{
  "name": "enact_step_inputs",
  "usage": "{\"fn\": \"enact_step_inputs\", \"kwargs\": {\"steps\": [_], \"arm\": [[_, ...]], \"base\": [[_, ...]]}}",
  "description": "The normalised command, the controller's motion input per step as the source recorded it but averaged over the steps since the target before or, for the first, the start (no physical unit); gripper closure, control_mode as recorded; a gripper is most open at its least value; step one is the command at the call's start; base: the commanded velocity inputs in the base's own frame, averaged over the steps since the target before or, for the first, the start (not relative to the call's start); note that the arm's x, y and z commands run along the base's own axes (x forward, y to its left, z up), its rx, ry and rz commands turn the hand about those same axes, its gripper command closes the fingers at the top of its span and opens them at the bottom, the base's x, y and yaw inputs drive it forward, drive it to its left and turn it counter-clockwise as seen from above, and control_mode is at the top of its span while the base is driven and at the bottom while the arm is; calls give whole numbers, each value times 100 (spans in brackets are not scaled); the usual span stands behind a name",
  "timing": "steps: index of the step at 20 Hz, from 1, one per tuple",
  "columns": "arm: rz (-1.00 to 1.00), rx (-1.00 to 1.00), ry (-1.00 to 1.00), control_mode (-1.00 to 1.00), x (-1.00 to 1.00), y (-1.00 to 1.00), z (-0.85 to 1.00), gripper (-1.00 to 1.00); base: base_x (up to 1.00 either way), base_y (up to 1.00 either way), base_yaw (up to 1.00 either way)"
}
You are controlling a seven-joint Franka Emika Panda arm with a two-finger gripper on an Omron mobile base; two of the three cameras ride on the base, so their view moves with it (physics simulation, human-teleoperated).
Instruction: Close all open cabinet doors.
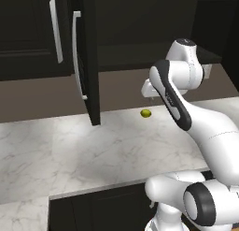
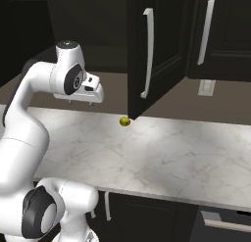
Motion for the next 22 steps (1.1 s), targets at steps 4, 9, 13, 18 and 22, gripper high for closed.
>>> {"fn": "enact_step_inputs", "kwargs": {"steps": [4,9,13,18,22], "arm": [[0,0,0,-100,0,0,0,-100],[0,0,0,-100,-11,0,-1,-100],[6,0,-12,-100,-50,0,-3,-100],[-2,1,-10,-100,-44,-8,-1,-100],[-2,7,-4,-100,-29,-16,6,-100]], "base": [[0,0,0],[0,0,0],[0,0,0],[0,0,0],[0,0,0]]}}
